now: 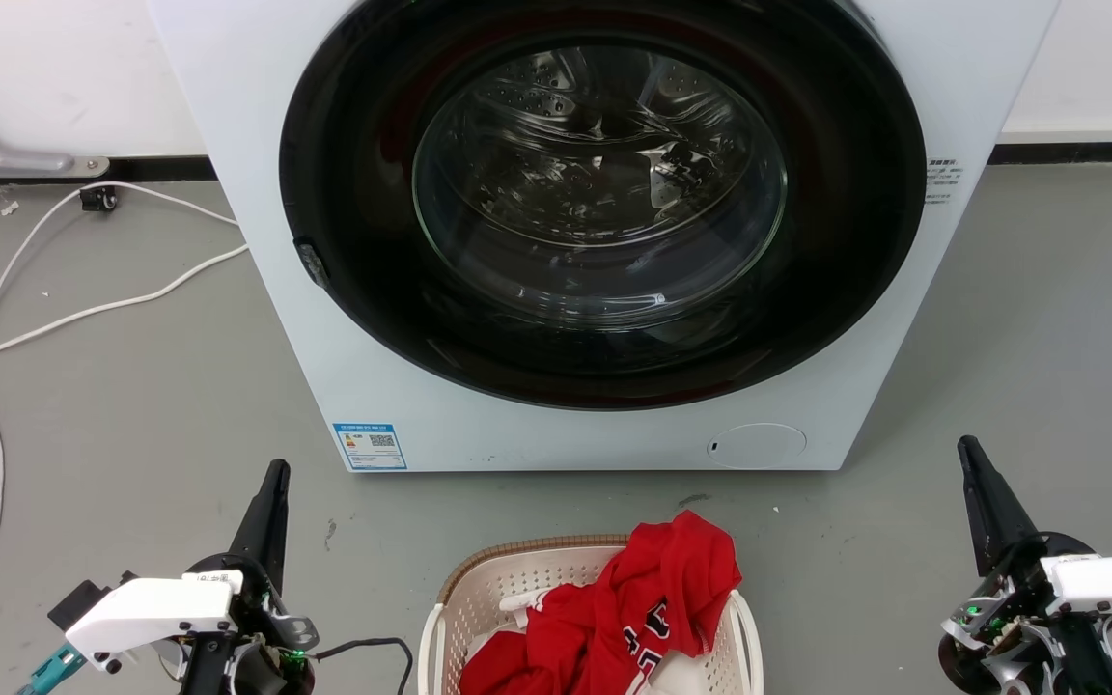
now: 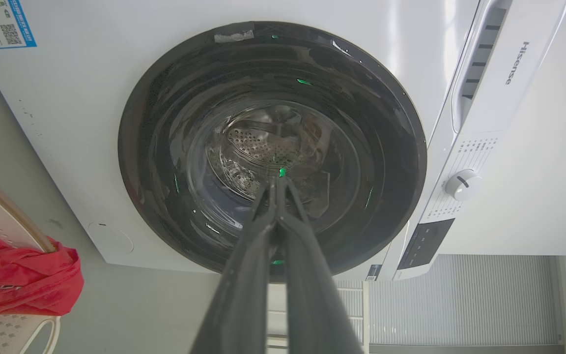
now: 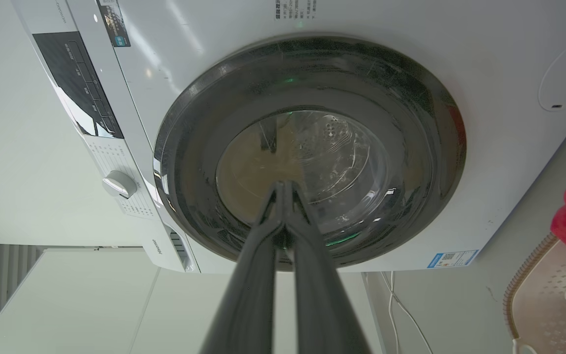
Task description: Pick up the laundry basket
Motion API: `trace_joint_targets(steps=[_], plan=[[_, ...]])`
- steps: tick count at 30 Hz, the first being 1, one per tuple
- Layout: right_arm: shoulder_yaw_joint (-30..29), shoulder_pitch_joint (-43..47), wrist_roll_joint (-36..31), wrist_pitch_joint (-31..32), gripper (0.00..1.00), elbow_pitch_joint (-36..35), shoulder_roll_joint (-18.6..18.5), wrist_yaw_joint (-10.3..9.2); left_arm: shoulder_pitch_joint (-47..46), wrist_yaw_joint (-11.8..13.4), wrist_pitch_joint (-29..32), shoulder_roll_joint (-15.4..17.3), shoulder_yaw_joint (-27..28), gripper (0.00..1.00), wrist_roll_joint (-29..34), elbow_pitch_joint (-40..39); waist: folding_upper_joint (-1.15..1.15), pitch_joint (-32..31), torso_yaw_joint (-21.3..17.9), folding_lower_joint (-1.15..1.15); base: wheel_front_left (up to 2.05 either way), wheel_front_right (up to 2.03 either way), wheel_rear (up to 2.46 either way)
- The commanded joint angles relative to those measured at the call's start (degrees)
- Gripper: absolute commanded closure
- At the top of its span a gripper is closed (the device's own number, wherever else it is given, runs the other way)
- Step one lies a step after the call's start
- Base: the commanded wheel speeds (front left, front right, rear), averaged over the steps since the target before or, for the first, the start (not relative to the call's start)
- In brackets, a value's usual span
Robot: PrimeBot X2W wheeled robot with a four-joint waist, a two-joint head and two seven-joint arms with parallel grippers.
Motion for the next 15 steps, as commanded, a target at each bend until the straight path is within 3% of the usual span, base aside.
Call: trace_joint_targets(steps=[1,15], plan=[[-0.1,-0.8,-0.1,0.2,1.0,0.1,0.2,0.0,-0.5,-0.2,0.1,0.0,0.2,1.0,0.4,0.1,0.0,0.0,0.0,0.0,0.0,0.0,0.0],[-0.2,-0.8,-0.2,0.3,1.0,0.1,0.3,0.0,-0.5,-0.2,0.2,-0.1,0.3,1.0,0.3,0.1,0.0,0.0,0.0,0.0,0.0,0.0,0.0]])
